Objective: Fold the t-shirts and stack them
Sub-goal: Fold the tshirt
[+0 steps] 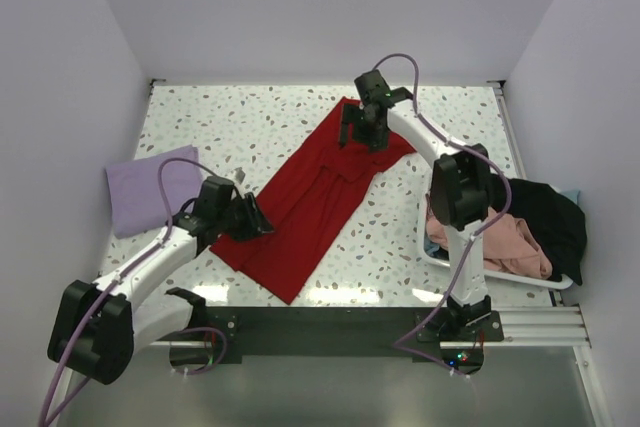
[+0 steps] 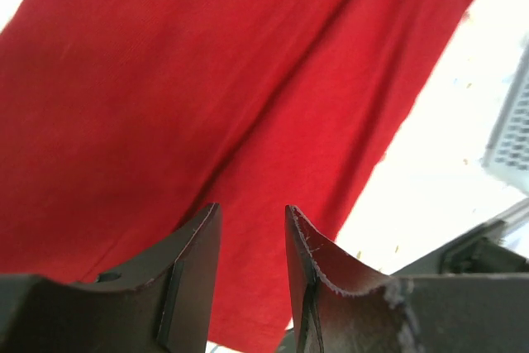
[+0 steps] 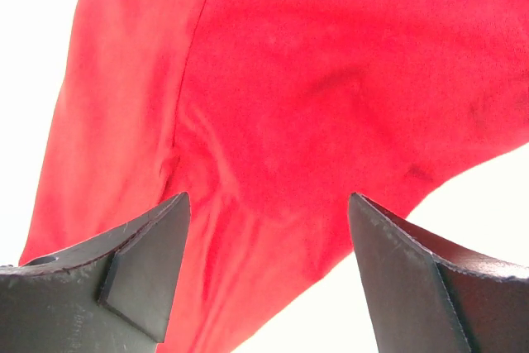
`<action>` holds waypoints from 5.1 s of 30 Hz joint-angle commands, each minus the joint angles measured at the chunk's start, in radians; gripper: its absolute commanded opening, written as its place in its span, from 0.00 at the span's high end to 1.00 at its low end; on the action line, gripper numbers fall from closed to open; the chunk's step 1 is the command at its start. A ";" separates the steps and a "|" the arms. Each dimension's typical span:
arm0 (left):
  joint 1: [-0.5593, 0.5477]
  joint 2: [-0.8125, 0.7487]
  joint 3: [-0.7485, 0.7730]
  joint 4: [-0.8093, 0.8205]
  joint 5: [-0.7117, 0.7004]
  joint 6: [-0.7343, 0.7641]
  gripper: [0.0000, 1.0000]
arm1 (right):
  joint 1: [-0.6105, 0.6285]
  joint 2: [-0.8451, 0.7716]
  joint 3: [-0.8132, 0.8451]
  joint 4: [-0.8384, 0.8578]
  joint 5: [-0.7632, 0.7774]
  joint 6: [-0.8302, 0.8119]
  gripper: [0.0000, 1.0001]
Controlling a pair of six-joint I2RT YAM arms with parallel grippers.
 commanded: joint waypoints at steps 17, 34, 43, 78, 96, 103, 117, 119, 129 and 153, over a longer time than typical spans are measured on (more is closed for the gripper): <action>-0.110 0.022 -0.217 0.150 -0.003 -0.064 0.59 | 0.001 0.090 -0.078 0.000 0.089 -0.017 0.20; -0.463 0.336 -0.059 0.468 0.031 -0.316 0.59 | -0.033 0.294 0.214 -0.073 0.089 -0.075 0.19; -0.612 0.516 0.129 0.508 -0.032 -0.377 0.58 | -0.031 0.302 0.260 -0.063 0.034 -0.086 0.19; -0.617 -0.141 -0.095 -0.112 -0.440 -0.330 0.53 | 0.461 -1.003 -1.067 0.002 0.121 0.311 0.34; -0.617 -0.085 -0.147 -0.028 -0.385 -0.330 0.56 | 0.627 -1.092 -1.331 0.020 0.213 0.552 0.52; -0.617 -0.075 -0.147 -0.020 -0.376 -0.324 0.56 | 0.627 -1.089 -1.408 0.112 0.189 0.582 0.56; -0.617 -0.035 -0.157 -0.032 -0.371 -0.347 0.56 | 0.626 -1.083 -1.495 0.200 0.120 0.592 0.80; -0.617 -0.010 -0.157 -0.032 -0.365 -0.350 0.56 | 0.626 -1.069 -1.495 0.191 0.117 0.592 0.92; -0.632 -0.016 -0.185 -0.050 -0.351 -0.411 0.61 | 0.624 -1.060 -1.481 0.160 0.120 0.583 0.96; -0.738 -0.062 -0.203 -0.043 -0.377 -0.511 1.00 | 0.624 -1.115 -1.446 0.091 0.124 0.583 1.00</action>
